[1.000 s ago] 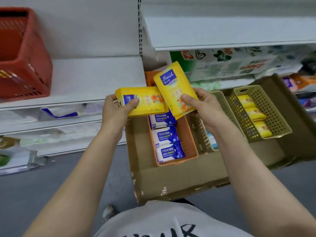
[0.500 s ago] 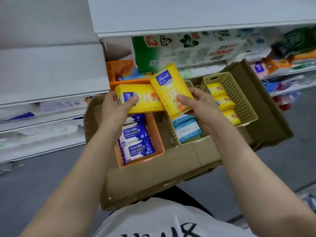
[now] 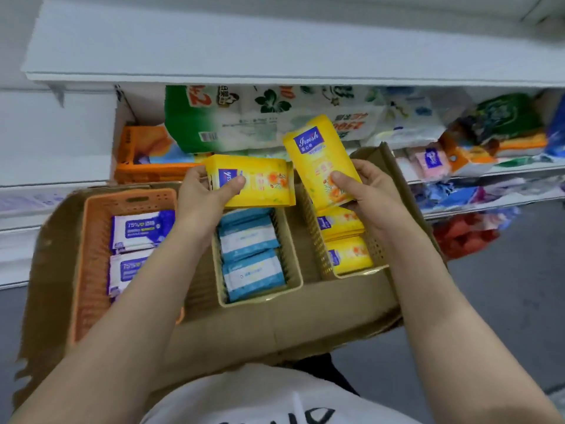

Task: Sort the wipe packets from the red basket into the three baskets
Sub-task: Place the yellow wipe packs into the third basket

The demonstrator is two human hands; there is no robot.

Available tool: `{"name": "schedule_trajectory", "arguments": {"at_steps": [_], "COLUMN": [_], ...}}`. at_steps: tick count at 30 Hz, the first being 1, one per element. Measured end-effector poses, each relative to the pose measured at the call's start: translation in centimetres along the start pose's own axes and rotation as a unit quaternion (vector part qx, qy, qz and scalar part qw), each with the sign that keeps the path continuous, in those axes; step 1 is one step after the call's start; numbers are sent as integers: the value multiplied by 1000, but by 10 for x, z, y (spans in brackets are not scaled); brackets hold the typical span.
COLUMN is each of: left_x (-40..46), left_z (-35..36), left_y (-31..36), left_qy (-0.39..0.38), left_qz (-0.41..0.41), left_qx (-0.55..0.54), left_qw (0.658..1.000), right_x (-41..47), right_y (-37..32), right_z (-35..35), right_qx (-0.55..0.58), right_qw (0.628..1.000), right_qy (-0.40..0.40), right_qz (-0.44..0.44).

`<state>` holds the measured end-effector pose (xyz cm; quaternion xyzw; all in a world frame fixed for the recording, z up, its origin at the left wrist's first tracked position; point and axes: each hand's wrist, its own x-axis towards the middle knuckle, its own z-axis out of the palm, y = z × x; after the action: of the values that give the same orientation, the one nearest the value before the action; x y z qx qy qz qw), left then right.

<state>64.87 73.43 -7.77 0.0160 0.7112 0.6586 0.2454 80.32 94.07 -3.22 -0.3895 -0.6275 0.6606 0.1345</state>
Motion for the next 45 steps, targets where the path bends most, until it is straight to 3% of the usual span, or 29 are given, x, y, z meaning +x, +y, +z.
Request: {"name": "schedule_trajectory", "arguments": {"at_steps": [7,14,24,31,36,38,42,45], "left_x": [-16,-28,-30,-22,-22,-22,-19,-16], "left_z": [114,143,152,143,144,145,149,151], "left_y": [-36,-52,-67,-67,-70,-73,-75,-77], "left_qy": [141,224,253,235,234,228,207,190], "left_qz": [-80,-109,-97,-98,-110,-117,-128,-129], "left_qx": [-28,-15,-20,-11,4,13,14,15], "left_qw": [986,968,962,967,966,967,970,973], "right_x": [90,144,182,206,222,224,214,201], "right_y": [18,71,74,60,61,69,95,111], "right_z": [-129,-146,-128,-111,-99,-93,-89,-89], "right_qx": [-131,-306,-389,-373,-398,-426,-486,-479], "right_qw": [988,926,883,892,872,868,846,850], "right_qy": [-72,-194,-253,-244,-270,-253,-146,-94], "right_qz": [43,107,71,77,86,34,-163,-200]}}
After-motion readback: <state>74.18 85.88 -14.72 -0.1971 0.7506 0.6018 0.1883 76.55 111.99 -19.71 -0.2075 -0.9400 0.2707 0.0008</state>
